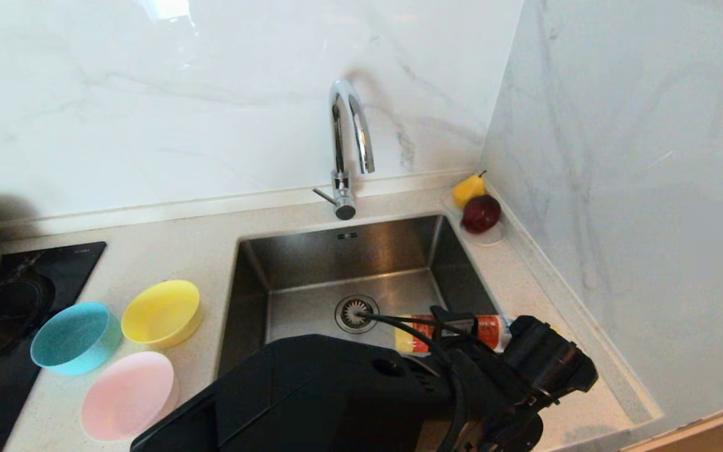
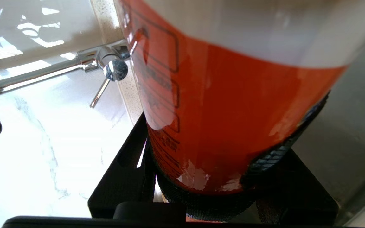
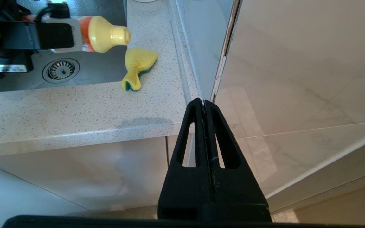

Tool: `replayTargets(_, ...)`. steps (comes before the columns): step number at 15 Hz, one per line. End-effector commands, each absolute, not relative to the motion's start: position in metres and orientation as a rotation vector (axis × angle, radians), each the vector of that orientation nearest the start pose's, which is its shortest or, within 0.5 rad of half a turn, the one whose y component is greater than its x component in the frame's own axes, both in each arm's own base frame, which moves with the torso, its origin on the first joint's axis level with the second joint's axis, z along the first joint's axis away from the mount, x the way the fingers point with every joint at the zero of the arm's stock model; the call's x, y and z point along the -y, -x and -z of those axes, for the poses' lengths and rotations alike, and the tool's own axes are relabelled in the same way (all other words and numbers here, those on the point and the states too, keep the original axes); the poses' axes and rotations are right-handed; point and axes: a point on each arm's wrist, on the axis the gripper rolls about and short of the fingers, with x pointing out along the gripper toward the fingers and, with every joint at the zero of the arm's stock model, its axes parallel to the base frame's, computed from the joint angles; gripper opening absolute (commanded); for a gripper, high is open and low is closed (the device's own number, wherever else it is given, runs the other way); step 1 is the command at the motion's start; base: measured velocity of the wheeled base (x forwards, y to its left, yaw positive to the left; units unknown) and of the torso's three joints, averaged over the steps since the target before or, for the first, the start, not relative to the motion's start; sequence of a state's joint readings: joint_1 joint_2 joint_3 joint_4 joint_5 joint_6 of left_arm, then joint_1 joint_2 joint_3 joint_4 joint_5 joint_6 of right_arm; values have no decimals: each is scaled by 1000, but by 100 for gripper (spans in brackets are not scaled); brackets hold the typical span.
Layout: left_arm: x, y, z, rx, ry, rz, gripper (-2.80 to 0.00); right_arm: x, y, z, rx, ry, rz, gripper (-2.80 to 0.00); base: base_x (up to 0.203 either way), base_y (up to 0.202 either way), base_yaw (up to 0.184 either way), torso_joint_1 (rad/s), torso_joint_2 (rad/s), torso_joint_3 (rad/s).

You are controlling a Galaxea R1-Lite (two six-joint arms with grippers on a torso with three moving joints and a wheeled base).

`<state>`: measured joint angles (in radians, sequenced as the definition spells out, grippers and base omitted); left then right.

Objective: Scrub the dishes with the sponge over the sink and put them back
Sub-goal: Squeeze it onto the sponge

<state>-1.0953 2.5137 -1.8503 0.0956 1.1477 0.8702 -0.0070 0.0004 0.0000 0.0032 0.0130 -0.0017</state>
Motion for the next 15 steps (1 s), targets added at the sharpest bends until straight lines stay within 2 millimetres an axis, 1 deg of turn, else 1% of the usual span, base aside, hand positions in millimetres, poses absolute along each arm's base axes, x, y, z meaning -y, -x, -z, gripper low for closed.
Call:
replayTargets(1,433,-247,-60,-358,-1566,92,-280,0,23,-75,-5,1,-7,-280,0,0,0,0,0,0)
replayTargets(3,432,-247,-53,-376,-1626,85,-280,0,23,-75,-4,1,-6,-280,0,0,0,0,0,0)
replayTargets(6,433,-249,-44,-382,-1639,80,-280,0,23,-75,-5,1,-8,-280,0,0,0,0,0,0)
replayTargets(15,432,-254,-39,-392,-1647,70,-280,0,23,-75,-5,1,-7,-280,0,0,0,0,0,0)
